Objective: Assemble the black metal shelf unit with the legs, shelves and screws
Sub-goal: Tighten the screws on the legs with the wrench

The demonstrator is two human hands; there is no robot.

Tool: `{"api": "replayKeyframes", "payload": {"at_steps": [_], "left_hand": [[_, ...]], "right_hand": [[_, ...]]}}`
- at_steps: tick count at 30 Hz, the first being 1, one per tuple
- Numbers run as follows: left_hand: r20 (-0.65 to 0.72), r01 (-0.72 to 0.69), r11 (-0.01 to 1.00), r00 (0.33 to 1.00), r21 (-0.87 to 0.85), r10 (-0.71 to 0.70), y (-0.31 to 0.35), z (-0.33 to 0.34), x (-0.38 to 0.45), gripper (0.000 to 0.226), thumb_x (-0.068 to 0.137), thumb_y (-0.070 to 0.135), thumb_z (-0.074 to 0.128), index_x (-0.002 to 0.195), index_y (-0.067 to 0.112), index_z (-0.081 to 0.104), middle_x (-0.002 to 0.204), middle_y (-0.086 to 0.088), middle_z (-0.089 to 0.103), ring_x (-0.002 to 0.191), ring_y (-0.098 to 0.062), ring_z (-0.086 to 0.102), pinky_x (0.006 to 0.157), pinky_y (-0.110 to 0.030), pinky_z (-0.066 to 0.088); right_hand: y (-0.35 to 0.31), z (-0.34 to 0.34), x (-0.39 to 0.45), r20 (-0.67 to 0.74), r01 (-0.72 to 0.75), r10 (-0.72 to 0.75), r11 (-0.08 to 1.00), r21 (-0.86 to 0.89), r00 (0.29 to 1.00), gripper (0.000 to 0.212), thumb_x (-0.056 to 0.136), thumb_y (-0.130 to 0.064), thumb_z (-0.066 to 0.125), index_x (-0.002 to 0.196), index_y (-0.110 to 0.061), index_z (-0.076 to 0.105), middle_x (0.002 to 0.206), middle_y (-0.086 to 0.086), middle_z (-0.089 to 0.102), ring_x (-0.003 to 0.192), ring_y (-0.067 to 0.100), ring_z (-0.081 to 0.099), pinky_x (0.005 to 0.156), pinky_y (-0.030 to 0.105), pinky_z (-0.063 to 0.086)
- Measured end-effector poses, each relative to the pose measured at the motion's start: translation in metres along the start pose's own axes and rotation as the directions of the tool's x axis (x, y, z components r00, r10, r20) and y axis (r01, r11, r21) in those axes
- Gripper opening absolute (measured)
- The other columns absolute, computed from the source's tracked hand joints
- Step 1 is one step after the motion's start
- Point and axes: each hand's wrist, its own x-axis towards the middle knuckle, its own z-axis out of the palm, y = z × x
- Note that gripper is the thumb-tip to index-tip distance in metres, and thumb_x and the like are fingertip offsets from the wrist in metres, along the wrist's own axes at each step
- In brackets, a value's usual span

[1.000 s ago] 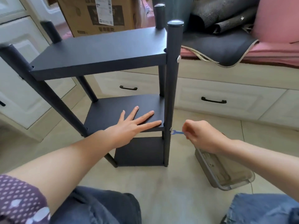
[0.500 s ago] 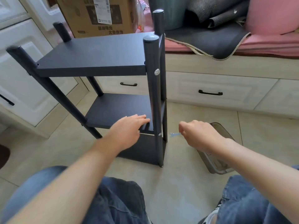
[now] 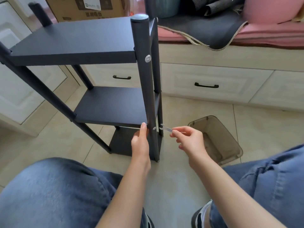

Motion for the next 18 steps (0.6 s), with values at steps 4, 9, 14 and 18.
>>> {"api": "replayKeyframes", "payload": {"at_steps": [4,9,14,18], "left_hand": [[0.087,-0.078,0.996,0.993,0.042,0.074,-0.007,0.003,0.005,0.046,0.103,0.055,0.039,0.132,0.025,0.057,0.12,0.013,0.063,0.119,-0.011,0.052,0.097,-0.029,0.03],[0.03,-0.073,0.996,0.997,0.055,0.071,-0.013,0.001,-0.008,0.036,0.103,0.056,0.036,0.12,0.03,0.054,0.106,0.018,0.058,0.108,-0.009,0.05,0.096,-0.028,0.031],[-0.069,-0.086,0.995,0.994,-0.046,0.083,-0.022,-0.009,-0.031,0.027,0.103,0.05,0.044,0.092,0.029,0.056,0.094,0.008,0.063,0.089,-0.007,0.058,0.069,-0.021,0.039],[-0.06,-0.051,0.991,0.997,-0.124,0.044,-0.025,-0.016,-0.037,0.034,0.099,0.05,0.054,0.096,0.02,0.069,0.097,0.0,0.073,0.097,-0.014,0.066,0.076,-0.026,0.047]], "right_hand": [[0.001,0.0,-0.008,-0.046,-0.038,0.043,0.993,0.108,0.998,0.014,0.089,-0.012,0.068,0.08,-0.021,0.073,0.086,0.007,0.074,0.069,0.013,0.052,0.059,0.024,0.044],[0.004,0.002,-0.01,-0.067,-0.067,0.076,0.99,0.127,0.995,0.012,0.09,-0.013,0.068,0.084,-0.021,0.074,0.089,0.008,0.075,0.07,0.013,0.052,0.061,0.025,0.044],[0.026,0.005,-0.028,-0.066,-0.139,0.15,0.98,0.145,0.987,0.012,0.094,-0.012,0.063,0.091,-0.019,0.073,0.089,0.006,0.074,0.079,0.017,0.056,0.065,0.027,0.046],[0.042,0.01,-0.045,-0.01,-0.202,0.209,0.958,0.204,0.978,0.014,0.093,-0.012,0.064,0.086,-0.02,0.073,0.088,0.006,0.074,0.081,0.018,0.056,0.071,0.031,0.048]]}}
